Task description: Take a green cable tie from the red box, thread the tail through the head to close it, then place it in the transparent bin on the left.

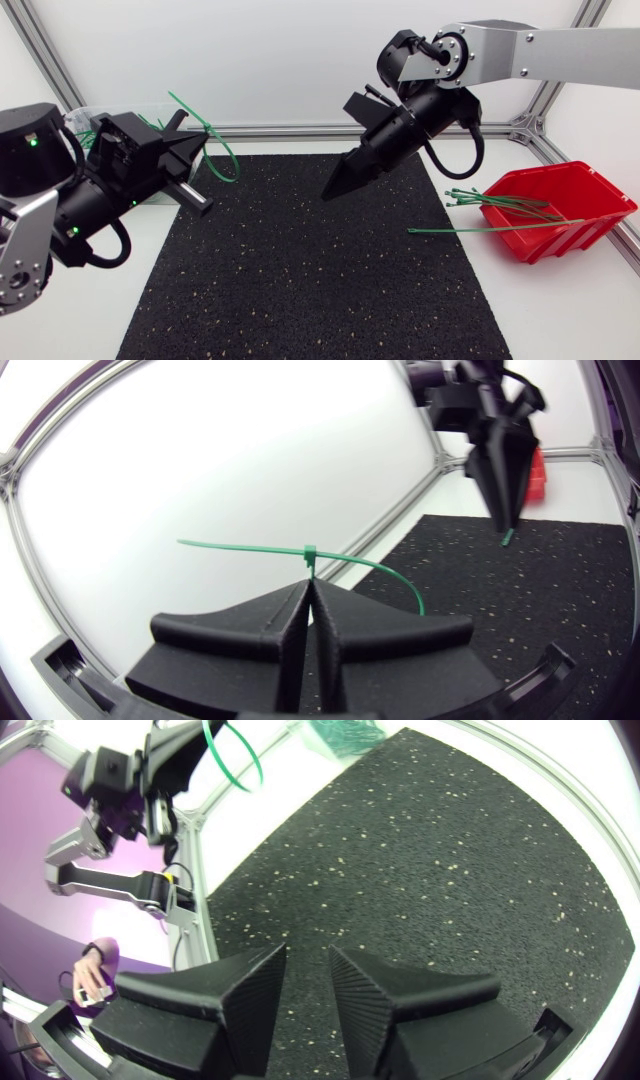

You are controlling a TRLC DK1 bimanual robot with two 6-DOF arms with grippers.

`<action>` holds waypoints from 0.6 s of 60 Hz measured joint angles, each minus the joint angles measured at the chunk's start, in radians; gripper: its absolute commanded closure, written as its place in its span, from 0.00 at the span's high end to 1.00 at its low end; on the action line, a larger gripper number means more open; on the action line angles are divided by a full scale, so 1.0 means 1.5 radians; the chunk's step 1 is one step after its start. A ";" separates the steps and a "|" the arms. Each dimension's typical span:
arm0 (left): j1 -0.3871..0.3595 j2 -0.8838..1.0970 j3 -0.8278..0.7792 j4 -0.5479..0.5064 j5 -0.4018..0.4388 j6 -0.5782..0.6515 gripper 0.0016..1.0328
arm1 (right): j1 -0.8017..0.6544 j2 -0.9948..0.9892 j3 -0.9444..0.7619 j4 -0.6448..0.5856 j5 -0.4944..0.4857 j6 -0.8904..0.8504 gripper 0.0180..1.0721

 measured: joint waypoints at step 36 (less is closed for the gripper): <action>0.360 0.289 0.413 -0.126 0.006 -0.185 0.04 | -0.035 -0.167 -0.169 0.204 0.291 0.045 0.95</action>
